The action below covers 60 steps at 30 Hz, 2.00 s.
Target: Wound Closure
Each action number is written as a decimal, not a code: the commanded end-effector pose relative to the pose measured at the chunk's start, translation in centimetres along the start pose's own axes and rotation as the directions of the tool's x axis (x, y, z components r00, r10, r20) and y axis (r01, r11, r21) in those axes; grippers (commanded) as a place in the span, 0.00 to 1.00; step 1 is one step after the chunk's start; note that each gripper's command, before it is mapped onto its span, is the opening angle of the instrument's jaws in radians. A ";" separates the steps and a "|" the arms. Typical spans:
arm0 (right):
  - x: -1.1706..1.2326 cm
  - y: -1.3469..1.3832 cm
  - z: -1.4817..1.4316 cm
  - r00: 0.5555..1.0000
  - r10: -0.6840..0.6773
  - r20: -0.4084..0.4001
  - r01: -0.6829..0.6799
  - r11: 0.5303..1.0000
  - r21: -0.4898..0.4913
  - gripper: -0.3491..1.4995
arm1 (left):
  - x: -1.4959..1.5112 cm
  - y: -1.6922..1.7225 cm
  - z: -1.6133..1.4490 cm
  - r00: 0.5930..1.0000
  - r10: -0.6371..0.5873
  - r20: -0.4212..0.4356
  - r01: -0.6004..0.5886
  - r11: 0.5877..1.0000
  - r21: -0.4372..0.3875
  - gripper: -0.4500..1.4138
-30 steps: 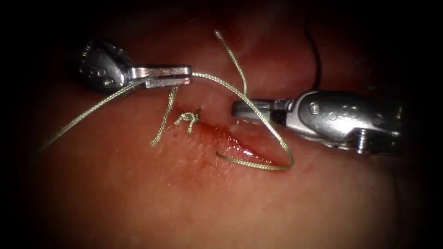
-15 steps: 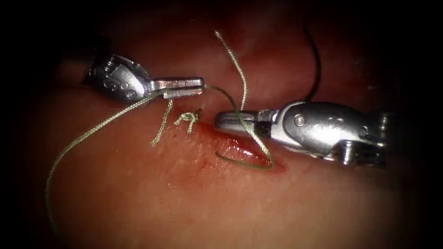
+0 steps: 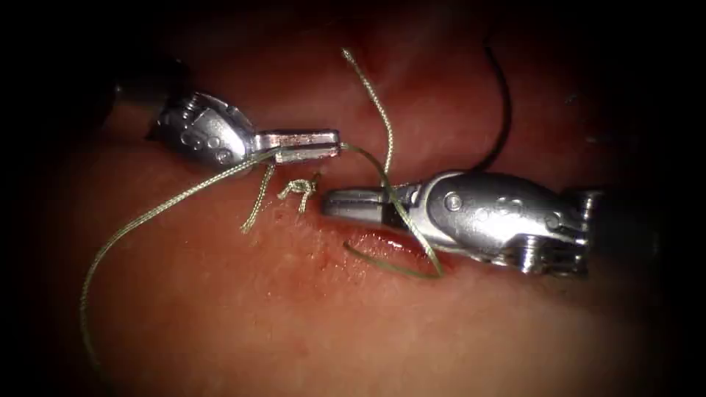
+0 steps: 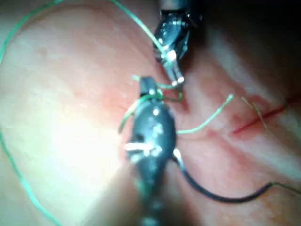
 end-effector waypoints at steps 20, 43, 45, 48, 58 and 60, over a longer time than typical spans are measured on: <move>0.14 0.27 0.07 0.992 0.050 -0.116 -0.076 0.971 -0.227 0.64 | 0.53 0.46 0.07 1.000 -0.012 -0.010 0.012 0.998 -0.059 0.00; -0.25 0.21 0.46 0.998 0.070 0.007 -0.064 0.948 -0.311 0.57 | 1.48 0.25 0.40 0.997 -0.037 -0.070 0.031 0.996 -0.088 0.00; -0.25 0.18 0.48 0.997 0.074 0.007 -0.068 0.950 -0.305 0.57 | 1.57 0.20 0.41 0.996 -0.034 -0.076 0.028 0.996 -0.088 0.00; -0.25 0.15 0.49 0.997 0.065 0.028 -0.054 0.955 -0.291 0.57 | 1.64 0.09 0.41 0.996 -0.029 -0.083 0.022 0.996 -0.086 0.00; -0.31 -0.04 0.67 0.997 0.044 0.067 -0.029 0.977 -0.213 0.59 | 1.54 -0.46 0.34 0.997 -0.013 -0.070 0.009 0.998 -0.056 0.00; -0.30 -0.09 0.72 0.997 0.040 0.066 -0.027 0.981 -0.195 0.59 | 1.46 -0.60 0.32 0.998 -0.013 -0.063 0.010 0.999 -0.047 0.00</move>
